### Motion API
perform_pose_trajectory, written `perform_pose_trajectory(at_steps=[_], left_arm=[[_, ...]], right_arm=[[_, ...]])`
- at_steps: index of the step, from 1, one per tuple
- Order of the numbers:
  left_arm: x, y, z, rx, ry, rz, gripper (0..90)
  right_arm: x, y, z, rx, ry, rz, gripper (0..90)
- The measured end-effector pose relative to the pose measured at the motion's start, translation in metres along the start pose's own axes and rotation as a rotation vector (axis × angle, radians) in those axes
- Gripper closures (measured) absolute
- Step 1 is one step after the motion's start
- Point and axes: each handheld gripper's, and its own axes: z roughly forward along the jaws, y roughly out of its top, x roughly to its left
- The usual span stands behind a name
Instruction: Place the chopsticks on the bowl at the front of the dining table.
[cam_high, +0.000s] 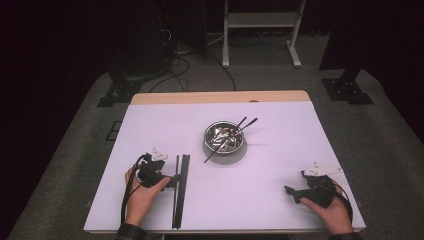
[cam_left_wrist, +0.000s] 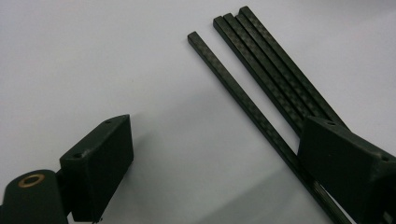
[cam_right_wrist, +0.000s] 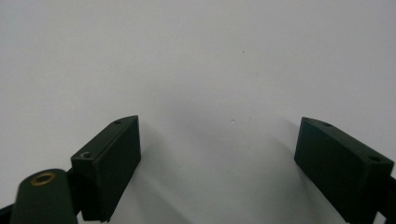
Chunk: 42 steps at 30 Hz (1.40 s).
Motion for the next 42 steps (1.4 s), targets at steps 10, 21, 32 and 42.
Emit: perform_pose_trajectory(at_steps=[10,21,32,42], left_arm=[[-0.007,-0.010,-0.009,0.008,-0.005,0.005,9.6],[-0.016,-0.020,-0.018,0.009,-0.010,0.011,9.6],[-0.023,-0.030,-0.026,0.009,-0.012,0.017,9.6],[-0.027,-0.036,-0.031,0.007,-0.011,0.016,9.6]], right_arm=[[0.000,0.000,0.000,0.000,0.000,0.000,12.7],[0.000,0.000,0.000,0.000,0.000,0.000,12.7],[0.000,0.000,0.000,0.000,0.000,0.000,12.7],[0.000,0.000,0.000,-0.001,0.000,0.000,12.7]])
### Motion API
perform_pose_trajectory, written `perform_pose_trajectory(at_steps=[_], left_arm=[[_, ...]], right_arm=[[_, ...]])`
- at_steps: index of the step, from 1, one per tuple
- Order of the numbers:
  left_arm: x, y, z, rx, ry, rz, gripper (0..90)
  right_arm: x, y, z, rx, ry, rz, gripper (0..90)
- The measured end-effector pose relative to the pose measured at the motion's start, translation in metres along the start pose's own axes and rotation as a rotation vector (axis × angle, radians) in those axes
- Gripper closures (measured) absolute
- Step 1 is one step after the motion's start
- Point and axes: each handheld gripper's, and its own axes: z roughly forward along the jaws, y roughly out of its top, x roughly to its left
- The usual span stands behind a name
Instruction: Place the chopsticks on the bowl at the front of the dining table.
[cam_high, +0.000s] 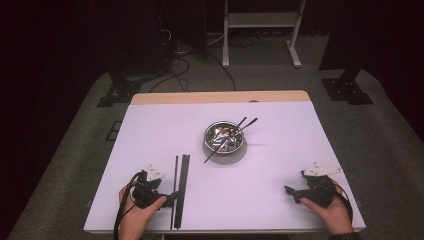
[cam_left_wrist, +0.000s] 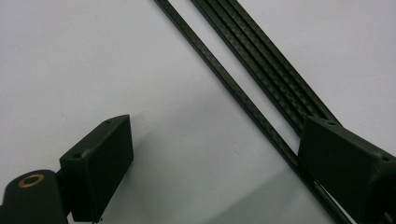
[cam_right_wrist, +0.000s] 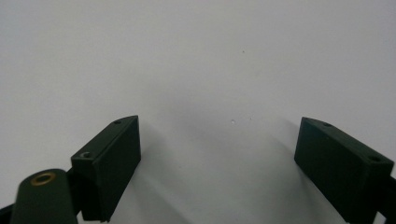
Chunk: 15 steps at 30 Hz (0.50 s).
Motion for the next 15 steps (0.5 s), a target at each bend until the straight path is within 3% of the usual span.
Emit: perform_pose_trajectory(at_steps=[15], left_arm=[[-0.008,-0.013,-0.010,-0.004,-0.007,0.011,7.9]], right_arm=[[0.000,0.000,0.000,0.001,0.000,0.000,12.7]])
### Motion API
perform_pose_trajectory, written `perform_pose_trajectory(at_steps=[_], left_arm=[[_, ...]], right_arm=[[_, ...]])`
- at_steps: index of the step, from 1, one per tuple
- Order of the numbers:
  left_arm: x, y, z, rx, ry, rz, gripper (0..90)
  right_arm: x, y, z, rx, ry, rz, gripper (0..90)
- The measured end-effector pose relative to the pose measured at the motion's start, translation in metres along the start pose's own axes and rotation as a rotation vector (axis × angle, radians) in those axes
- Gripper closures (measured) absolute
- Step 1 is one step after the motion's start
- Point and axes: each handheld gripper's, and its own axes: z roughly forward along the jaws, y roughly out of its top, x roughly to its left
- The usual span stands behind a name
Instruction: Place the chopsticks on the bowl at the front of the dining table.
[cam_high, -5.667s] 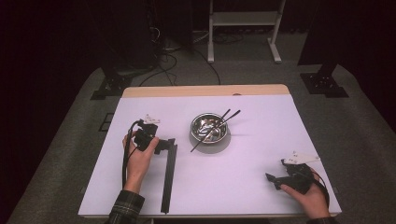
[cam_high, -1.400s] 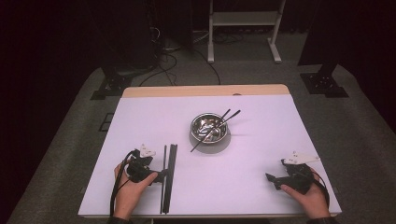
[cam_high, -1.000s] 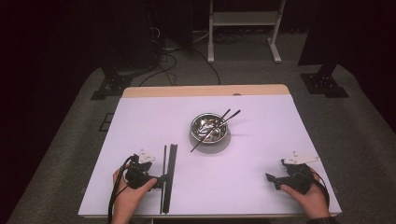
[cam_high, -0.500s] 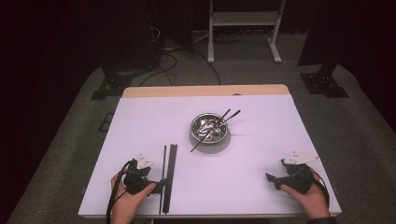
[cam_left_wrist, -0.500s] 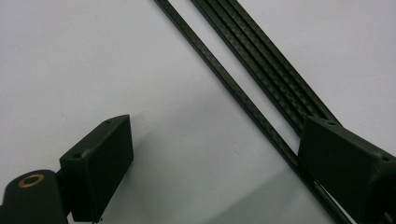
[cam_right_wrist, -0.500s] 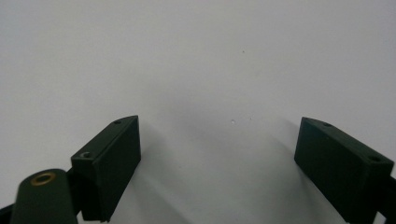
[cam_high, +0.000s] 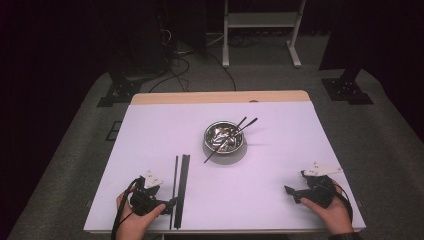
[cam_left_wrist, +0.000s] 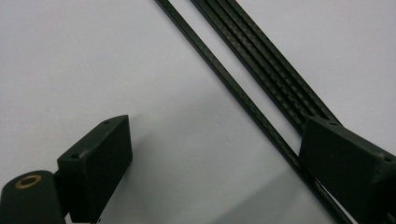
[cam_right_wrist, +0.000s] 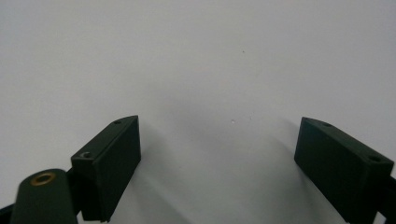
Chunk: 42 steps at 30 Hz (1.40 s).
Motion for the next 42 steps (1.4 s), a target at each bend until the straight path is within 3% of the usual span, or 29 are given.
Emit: perform_pose_trajectory(at_steps=[14,42], left_arm=[[-0.008,-0.018,-0.014,-0.008,0.004,0.003,7.9],[0.018,-0.025,-0.024,0.029,0.038,-0.030,7.9]], right_arm=[[0.000,0.000,0.000,0.000,0.000,0.001,12.7],[0.000,0.000,0.000,0.000,0.001,0.002,12.7]])
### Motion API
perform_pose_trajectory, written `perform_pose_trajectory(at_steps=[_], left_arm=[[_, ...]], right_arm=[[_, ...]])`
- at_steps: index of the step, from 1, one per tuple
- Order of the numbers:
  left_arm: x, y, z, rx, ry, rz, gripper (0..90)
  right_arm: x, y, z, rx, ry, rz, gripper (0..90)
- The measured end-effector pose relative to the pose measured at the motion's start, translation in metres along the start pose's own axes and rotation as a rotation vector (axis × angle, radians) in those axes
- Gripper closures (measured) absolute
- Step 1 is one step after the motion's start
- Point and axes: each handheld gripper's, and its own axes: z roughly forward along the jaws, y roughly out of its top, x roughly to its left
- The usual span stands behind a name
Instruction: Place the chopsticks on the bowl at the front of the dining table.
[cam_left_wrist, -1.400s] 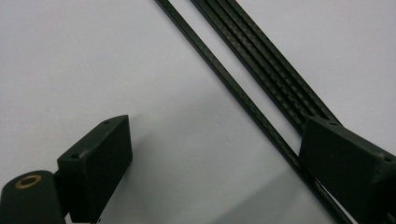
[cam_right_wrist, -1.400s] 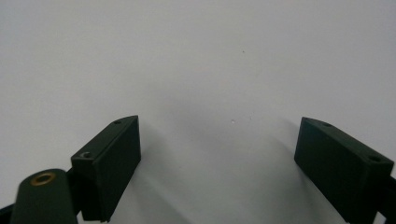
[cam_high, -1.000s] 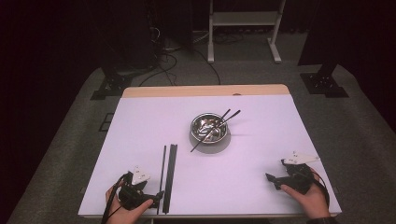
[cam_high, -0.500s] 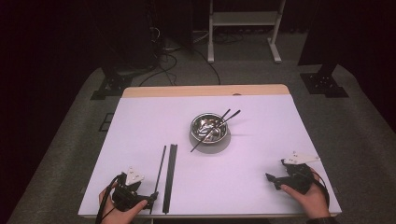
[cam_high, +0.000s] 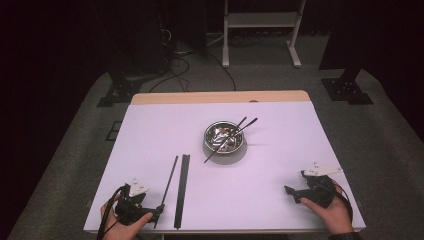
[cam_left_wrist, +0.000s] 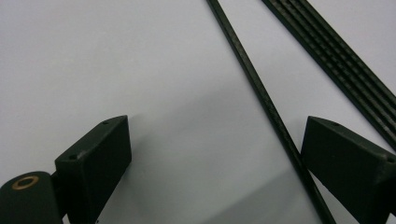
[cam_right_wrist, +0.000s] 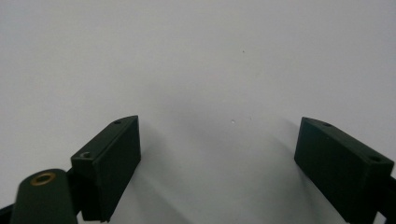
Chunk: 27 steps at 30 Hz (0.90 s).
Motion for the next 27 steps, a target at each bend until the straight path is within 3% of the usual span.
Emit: perform_pose_trajectory(at_steps=[27], left_arm=[[0.029,-0.002,-0.002,0.002,0.037,-0.039,7.9]], right_arm=[[0.000,0.000,0.000,0.000,0.000,0.000,12.7]])
